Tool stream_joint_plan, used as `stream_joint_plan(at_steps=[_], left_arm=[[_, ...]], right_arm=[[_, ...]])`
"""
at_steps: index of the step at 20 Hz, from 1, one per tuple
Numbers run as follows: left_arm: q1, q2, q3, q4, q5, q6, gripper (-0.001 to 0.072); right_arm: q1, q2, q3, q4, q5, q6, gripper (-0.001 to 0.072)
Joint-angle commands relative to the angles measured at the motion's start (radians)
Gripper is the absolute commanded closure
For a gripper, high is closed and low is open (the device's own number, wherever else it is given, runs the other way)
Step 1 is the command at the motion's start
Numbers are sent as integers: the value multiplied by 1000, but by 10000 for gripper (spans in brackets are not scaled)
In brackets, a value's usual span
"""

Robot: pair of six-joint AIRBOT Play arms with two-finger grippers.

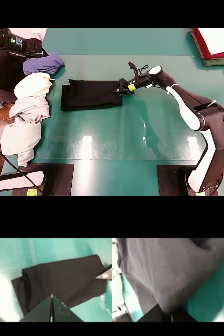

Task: Fold the shirts.

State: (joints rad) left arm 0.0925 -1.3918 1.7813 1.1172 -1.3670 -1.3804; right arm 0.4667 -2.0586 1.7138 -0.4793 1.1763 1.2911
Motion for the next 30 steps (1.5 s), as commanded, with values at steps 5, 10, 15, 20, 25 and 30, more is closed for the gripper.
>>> stream_joint_plan(at_steps=[5,10,15,20,25,30], left_arm=[[0,0,0,-56,-51,0,681],[0,0,0,-83,-48,0,681],[-37,0,0,-89,9,0,681],[-174,0,0,-88,130,0,682],[-224,0,0,-85,135,0,681],[-224,0,0,-74,118,2,681]], right_arm=[[-76,126,-108,-93,-115,-5,696],[-406,483,-607,-100,-297,-15,696],[-883,936,-1019,-149,-488,-54,697],[-1282,1192,-1172,-232,-489,-23,697],[-1478,1257,-1247,-366,-456,77,697],[-1447,1149,-1100,-797,-157,159,503]])
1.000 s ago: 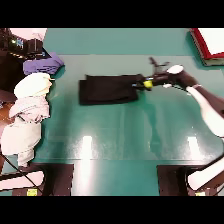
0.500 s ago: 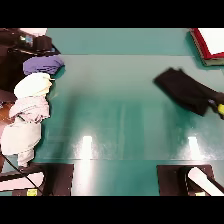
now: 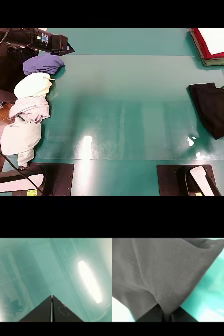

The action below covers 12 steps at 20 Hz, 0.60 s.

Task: Fold the shirts.

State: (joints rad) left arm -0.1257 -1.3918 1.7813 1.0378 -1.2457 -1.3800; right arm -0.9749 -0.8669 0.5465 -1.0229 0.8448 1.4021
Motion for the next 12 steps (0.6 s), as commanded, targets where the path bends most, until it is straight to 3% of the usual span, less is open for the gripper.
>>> stream_joint_plan(at_steps=[1,2,5,7,9,10,12], left_arm=[[-5,0,0,6,-3,14,681],[-5,0,0,5,-4,27,681],[-5,0,0,5,-4,26,681],[-5,0,0,5,-2,26,680],[-5,0,0,4,0,26,681],[-5,0,0,1,1,26,680],[-5,0,0,0,1,26,681]], right_arm=[[1,-71,117,-336,251,48,241],[2,-94,165,-415,322,49,174],[2,-122,304,-623,466,77,177],[4,-99,380,-591,467,127,181],[48,-60,434,-428,435,127,183],[82,-42,454,-347,418,126,218],[180,-5,480,-220,386,125,467]])
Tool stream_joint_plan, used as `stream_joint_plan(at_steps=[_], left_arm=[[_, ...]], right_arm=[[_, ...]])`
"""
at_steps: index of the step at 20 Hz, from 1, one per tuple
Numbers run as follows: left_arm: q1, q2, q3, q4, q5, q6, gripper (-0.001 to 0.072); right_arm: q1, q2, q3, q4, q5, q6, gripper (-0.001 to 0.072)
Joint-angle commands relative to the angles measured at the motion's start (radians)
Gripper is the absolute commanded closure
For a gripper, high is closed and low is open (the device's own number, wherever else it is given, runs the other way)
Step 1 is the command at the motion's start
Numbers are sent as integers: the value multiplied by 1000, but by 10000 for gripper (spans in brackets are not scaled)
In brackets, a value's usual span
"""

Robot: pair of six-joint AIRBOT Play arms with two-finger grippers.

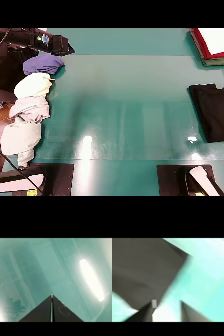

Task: Fold the shirts.

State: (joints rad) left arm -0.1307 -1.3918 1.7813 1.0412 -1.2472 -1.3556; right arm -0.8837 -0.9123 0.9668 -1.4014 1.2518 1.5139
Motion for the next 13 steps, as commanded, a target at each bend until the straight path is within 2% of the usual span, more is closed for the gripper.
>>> stream_joint_plan(at_steps=[1,2,3,8,13], left_arm=[[0,0,0,-3,3,1,681],[0,0,0,-4,4,1,681],[-1,0,0,-4,5,1,680],[0,0,0,-5,9,1,681],[0,0,0,-5,9,1,681]], right_arm=[[148,54,69,181,-33,13,540],[210,66,81,177,-43,12,597],[275,74,94,177,-45,12,693],[523,77,133,174,6,11,692],[640,77,133,171,8,11,692]])
